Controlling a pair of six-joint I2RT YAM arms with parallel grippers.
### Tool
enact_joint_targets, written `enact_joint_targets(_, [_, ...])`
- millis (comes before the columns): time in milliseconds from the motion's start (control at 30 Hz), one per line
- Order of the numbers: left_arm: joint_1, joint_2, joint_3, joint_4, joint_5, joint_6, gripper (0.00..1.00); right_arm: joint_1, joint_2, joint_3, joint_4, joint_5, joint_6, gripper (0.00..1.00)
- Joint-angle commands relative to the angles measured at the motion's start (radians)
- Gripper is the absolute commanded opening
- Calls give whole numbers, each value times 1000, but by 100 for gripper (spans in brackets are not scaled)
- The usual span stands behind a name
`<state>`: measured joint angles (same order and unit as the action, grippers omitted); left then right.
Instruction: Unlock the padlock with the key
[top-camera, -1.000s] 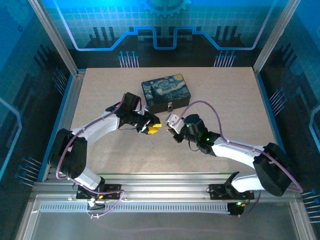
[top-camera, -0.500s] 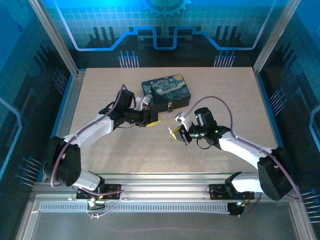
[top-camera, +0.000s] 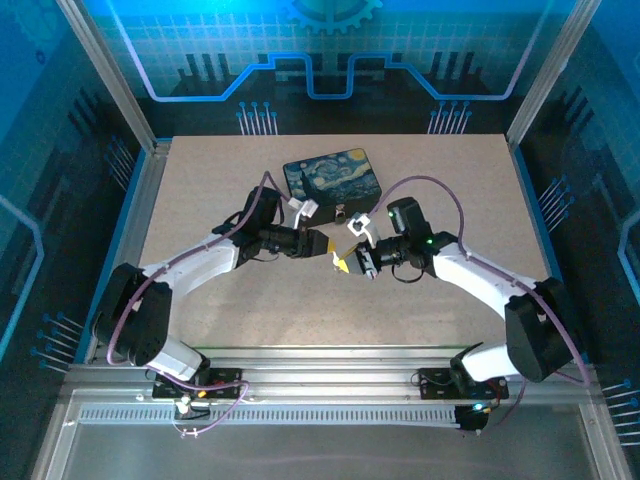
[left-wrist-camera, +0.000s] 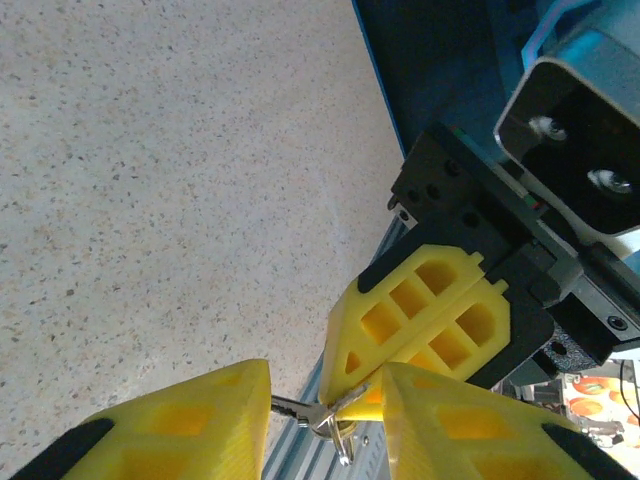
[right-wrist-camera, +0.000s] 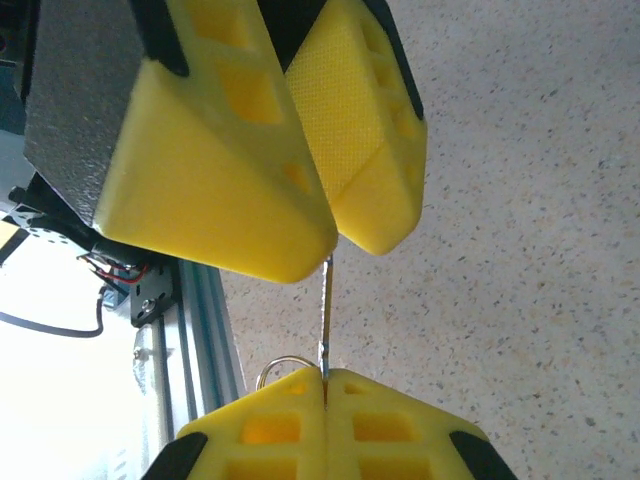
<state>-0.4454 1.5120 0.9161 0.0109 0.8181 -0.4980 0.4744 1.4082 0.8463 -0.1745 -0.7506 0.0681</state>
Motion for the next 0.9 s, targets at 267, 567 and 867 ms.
enact_joint_targets(267, [-6,17,-26,69,77,10,33,-18,66,66,-23,-120,35,1])
enact_joint_targets(567, [-15,25,-11,38,79,35,22,-21,99,88,-14,-137,50,0])
enact_joint_targets(867, [-15,35,-5,5,52,46,0,-44,115,87,-5,-144,57,4])
